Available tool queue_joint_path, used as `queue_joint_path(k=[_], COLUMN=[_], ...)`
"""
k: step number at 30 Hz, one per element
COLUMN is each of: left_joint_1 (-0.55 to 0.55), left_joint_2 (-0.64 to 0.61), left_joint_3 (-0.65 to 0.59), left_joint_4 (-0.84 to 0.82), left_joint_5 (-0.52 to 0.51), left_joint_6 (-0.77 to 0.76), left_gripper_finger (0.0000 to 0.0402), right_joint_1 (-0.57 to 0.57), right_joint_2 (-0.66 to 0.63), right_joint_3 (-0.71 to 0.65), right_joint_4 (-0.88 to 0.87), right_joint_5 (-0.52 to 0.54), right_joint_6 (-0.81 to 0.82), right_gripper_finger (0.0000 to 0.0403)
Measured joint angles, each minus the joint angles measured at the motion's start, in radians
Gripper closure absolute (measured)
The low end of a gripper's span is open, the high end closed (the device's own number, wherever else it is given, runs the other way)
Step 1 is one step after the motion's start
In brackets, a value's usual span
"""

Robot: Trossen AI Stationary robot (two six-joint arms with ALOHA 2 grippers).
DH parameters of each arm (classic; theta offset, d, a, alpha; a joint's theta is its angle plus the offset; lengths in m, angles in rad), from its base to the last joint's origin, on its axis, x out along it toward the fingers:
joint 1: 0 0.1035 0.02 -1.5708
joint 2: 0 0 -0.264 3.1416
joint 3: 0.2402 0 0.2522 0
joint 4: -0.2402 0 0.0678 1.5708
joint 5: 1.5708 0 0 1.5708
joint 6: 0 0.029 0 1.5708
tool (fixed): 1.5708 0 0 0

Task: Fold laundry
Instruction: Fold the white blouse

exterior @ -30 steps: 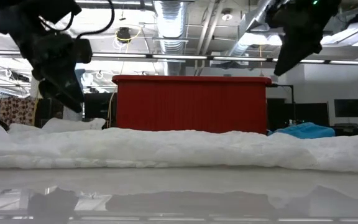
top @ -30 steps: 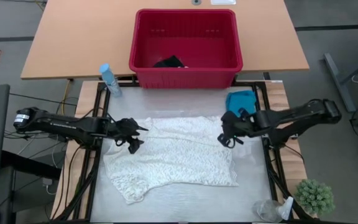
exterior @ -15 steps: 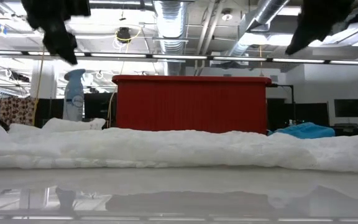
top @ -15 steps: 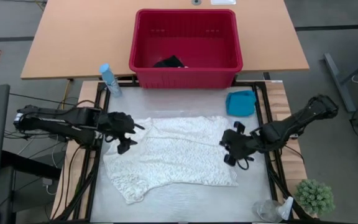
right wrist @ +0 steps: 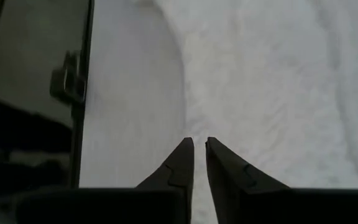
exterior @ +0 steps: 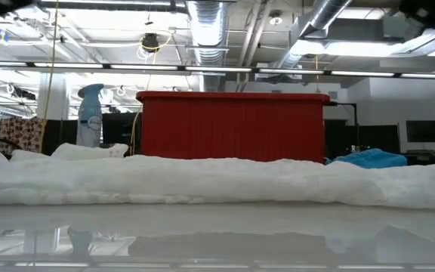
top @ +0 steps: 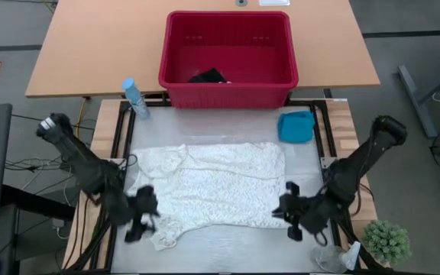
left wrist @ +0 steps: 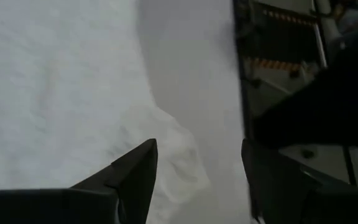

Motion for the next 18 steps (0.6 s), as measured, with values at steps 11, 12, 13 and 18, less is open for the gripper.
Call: queue_joint_path(k=[11, 12, 13, 18], left_joint_1=[-0.205, -0.217, -0.228, -0.250], left_joint_2=[0.193, 0.200, 0.207, 0.233], left_joint_3=[0.000, 0.000, 0.000, 0.000], left_joint_4=[0.085, 0.087, 0.085, 0.001], left_joint_5=[0.046, 0.049, 0.054, 0.067], left_joint_6=[-0.317, -0.323, -0.324, -0.251], left_gripper_finger=[0.0178, 0.0178, 0.0178, 0.0178], right_joint_1=[0.045, 0.041, 0.035, -0.007], right_joint_2=[0.229, 0.244, 0.259, 0.319], right_joint_3=[0.000, 0.000, 0.000, 0.000], right_joint_4=[-0.001, -0.001, 0.000, -0.001], right_joint_5=[0.000, -0.001, -0.002, -0.075], right_joint_6=[-0.021, -0.021, -0.021, -0.016], right_gripper_finger=[0.0180, 0.0162, 0.0147, 0.0097])
